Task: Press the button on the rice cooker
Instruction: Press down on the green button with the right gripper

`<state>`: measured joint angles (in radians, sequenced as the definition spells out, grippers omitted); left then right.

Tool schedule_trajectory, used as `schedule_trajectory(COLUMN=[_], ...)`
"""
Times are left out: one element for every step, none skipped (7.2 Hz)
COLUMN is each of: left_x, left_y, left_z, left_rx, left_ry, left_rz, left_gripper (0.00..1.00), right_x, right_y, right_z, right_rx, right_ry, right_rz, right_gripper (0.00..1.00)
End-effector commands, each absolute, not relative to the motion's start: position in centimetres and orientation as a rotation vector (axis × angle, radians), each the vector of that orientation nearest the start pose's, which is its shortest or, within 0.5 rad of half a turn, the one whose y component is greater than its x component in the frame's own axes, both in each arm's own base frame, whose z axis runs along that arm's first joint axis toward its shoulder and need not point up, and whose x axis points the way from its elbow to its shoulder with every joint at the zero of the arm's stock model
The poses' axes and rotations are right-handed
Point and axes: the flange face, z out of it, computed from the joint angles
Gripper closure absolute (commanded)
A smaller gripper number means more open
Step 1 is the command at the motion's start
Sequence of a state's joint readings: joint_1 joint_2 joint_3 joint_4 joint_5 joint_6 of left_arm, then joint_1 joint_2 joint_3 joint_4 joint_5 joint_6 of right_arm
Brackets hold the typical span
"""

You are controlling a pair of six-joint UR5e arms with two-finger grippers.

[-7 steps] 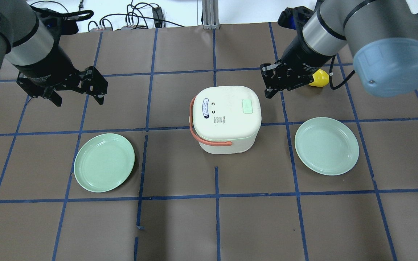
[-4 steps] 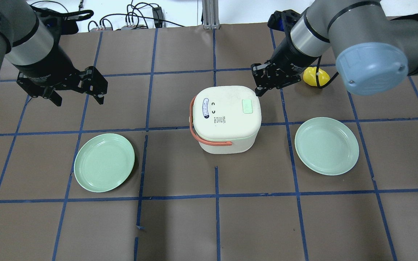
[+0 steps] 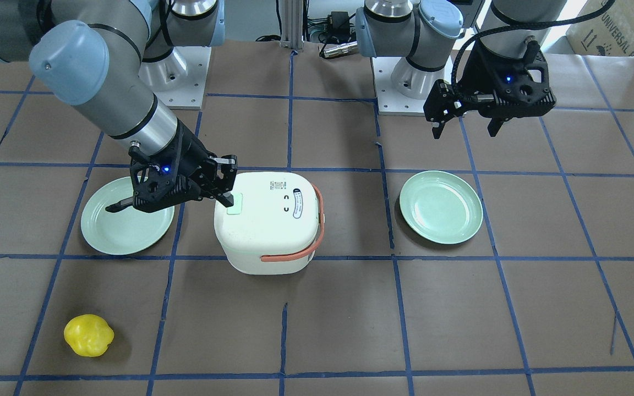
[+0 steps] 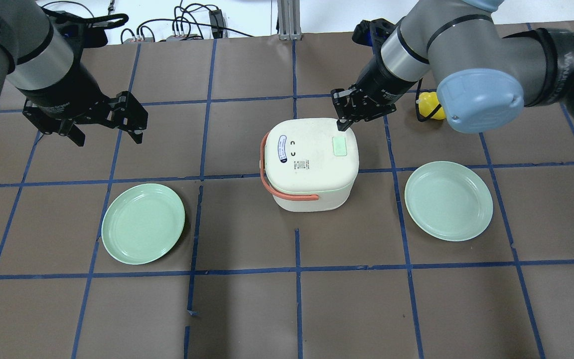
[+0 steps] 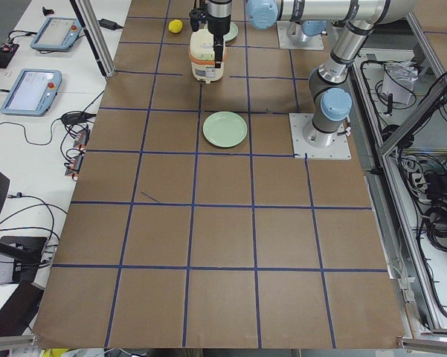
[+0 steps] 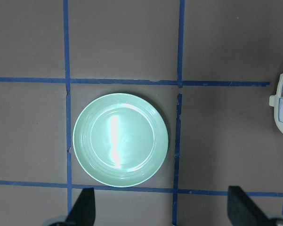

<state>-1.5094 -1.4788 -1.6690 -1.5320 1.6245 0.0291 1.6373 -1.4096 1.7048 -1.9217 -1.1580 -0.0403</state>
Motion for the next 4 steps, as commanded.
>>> schedule_trajectory(left_x=[-9.97,-9.98,-9.97,-9.97], left_y=[-46.31,-46.28,-46.31,-46.31], left_z=[48.73,48.64,48.72,48.73], left_rx=[-0.051,-0.051,-0.051,-0.051], left_ry=[3.086,3.086,3.086,3.086], left_rz=[-0.048,-0.044,-0.048,-0.048], left_gripper=[0.00,0.00,0.00,0.00], right_x=[21.23,21.24,21.24,21.25], right_y=[-52.94,-53.01,-52.98,-53.12], right_z=[36.61,36.46,36.38,36.13], right_rx=[-0.164,-0.162,-0.163,-0.165], right_ry=[2.718,2.718,2.718,2.718], right_rz=[-0.065,-0.063,-0.061,-0.069], right_gripper=[0.93,0.92,0.92,0.92])
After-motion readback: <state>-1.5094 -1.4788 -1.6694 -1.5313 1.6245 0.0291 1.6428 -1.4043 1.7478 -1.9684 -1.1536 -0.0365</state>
